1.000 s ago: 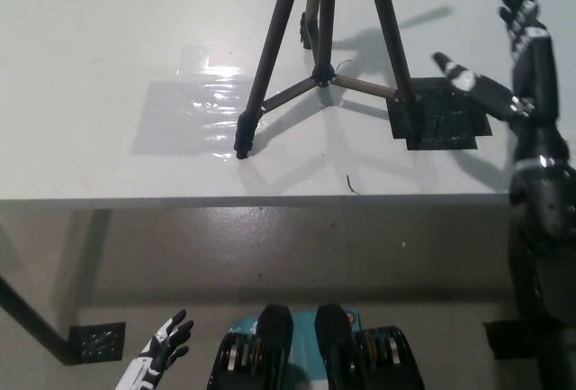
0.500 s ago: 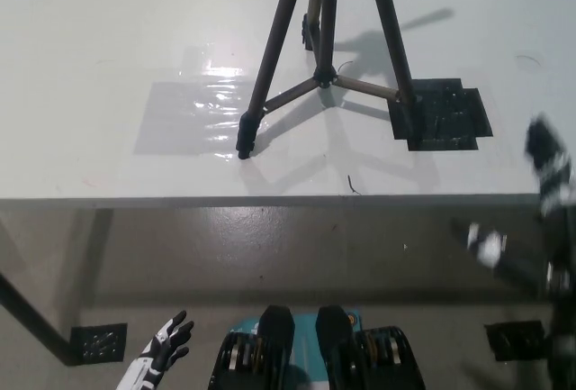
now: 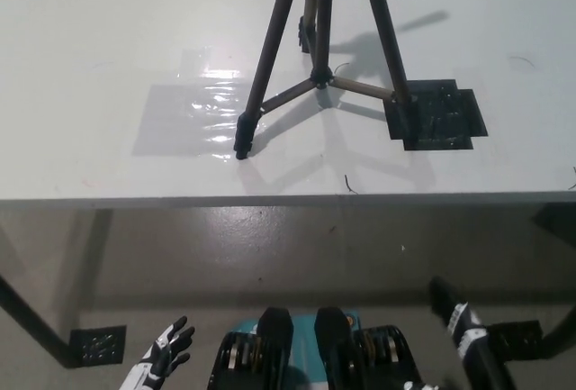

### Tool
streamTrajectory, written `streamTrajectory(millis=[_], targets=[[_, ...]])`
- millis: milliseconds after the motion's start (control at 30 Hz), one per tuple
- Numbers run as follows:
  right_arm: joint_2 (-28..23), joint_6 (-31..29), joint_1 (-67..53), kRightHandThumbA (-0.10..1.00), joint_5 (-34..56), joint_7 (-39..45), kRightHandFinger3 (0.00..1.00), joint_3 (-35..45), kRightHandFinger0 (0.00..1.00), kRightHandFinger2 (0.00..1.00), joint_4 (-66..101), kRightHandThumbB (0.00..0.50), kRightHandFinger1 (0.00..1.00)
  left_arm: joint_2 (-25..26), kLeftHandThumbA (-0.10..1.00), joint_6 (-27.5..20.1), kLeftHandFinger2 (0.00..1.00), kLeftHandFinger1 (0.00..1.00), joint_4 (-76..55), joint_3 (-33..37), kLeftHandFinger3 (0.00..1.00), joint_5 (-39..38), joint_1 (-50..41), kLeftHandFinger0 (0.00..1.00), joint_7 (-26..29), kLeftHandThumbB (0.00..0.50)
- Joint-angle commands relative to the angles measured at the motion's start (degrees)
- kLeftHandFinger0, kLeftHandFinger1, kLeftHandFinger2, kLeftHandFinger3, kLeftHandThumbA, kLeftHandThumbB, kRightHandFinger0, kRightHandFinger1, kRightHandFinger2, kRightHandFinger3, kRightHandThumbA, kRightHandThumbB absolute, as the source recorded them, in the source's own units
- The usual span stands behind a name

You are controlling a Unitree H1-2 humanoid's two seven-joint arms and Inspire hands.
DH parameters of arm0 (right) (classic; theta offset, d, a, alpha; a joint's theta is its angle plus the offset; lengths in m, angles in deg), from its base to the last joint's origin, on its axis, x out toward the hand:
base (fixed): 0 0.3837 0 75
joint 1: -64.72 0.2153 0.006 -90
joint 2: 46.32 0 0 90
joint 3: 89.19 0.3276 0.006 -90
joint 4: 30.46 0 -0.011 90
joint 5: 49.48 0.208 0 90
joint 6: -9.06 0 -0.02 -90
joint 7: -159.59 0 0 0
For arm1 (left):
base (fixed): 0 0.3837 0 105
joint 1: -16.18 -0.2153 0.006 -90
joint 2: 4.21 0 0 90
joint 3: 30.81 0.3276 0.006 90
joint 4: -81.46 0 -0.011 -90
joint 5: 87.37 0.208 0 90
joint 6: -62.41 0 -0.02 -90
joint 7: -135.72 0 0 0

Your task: A tripod lies near the right hand side of the table and the robot grab a leg of the tripod using its right hand and put it up right.

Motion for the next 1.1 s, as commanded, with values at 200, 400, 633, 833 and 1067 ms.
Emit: streamTrajectory(millis=[200,400,633,833,1067], targets=[[0.6,-0.9,4.8,1.00,4.1,1.9,1.00,3.5,1.00,1.00,-2.6,0.339,1.00,0.0,1.00,-0.8,1.00,1.00,-1.5,0.0,1.00,-0.3,3.2,1.00,-0.1,0.325],[0.7,0.2,6.8,1.00,5.0,2.5,1.00,4.6,1.00,1.00,-3.2,0.275,1.00,0.5,1.00,-0.4,1.00,1.00,-1.7,-0.1,1.00,-0.9,5.5,1.00,-0.7,0.325],[1.0,0.3,7.5,1.00,4.5,2.4,1.00,4.8,1.00,1.00,-3.9,0.227,1.00,0.4,1.00,-0.8,1.00,1.00,-1.4,-0.4,1.00,0.1,5.8,1.00,0.2,0.301],[1.1,0.8,8.7,1.00,4.1,2.2,1.00,5.1,1.00,1.00,-3.9,0.190,1.00,0.9,1.00,-0.7,1.00,1.00,-2.0,-0.6,1.00,0.1,6.6,1.00,-0.2,0.289],[0.6,2.2,8.8,1.00,4.5,3.4,1.00,4.7,1.00,1.00,-2.9,0.166,1.00,0.9,1.00,-0.4,1.00,1.00,-2.2,-0.6,1.00,0.8,7.0,1.00,0.1,0.294]])
